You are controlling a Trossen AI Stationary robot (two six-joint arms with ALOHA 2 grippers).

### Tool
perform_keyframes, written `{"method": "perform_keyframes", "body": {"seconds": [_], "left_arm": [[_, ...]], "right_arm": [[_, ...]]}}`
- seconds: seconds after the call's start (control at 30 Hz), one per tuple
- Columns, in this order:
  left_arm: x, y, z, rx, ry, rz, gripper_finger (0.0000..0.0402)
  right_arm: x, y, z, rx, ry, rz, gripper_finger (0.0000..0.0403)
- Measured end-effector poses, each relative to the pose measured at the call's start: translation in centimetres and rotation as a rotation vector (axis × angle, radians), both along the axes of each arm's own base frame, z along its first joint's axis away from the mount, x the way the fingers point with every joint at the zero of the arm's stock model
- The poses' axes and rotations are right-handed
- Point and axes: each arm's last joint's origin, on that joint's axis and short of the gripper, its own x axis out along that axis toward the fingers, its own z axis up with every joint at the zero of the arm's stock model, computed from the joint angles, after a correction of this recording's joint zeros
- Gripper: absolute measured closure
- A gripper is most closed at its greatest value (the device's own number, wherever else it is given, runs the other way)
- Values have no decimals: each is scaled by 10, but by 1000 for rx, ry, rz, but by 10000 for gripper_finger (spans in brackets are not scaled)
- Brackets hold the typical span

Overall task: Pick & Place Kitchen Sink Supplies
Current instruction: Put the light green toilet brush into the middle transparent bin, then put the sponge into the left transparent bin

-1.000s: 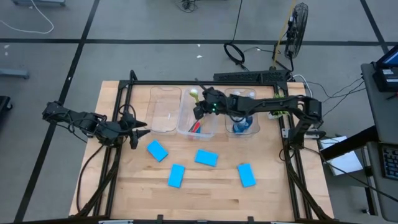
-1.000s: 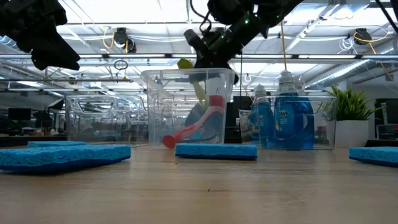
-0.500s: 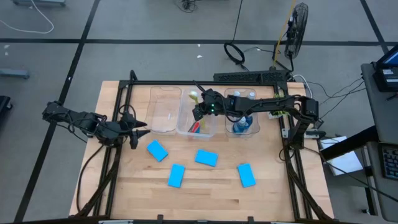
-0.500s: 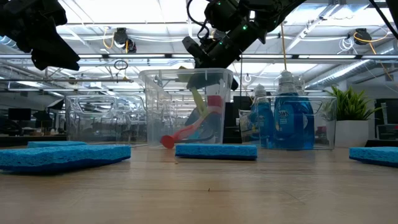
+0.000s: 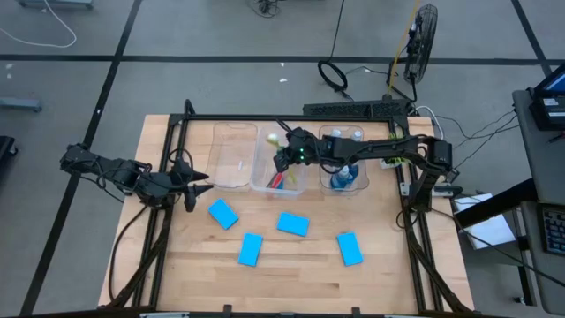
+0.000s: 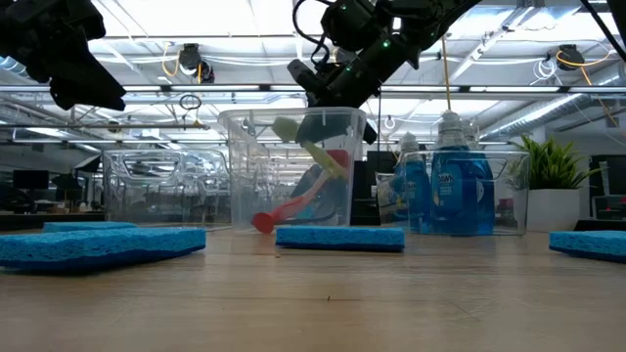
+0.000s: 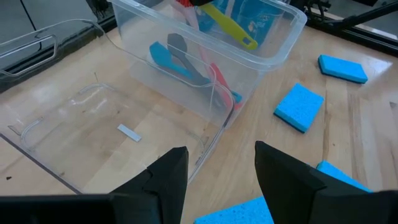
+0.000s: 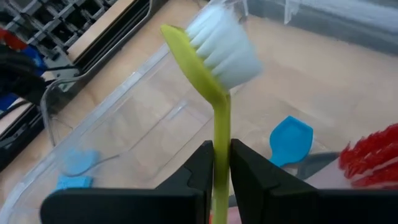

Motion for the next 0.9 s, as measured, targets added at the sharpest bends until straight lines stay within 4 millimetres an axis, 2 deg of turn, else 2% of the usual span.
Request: {"method": "perform_keyframes", "body": {"seconds": [0.47, 0.8, 0.9], "left_arm": [[0, 0, 0, 0, 0, -1, 215], [0, 0, 0, -6, 0, -10, 215], [1, -1, 0, -19, 8, -29, 215]], "right_arm": [[1, 2, 3, 15, -29, 58, 356], [4, 2, 8, -22, -70, 79, 270], [5, 5, 19, -90, -124, 124, 254]]}}
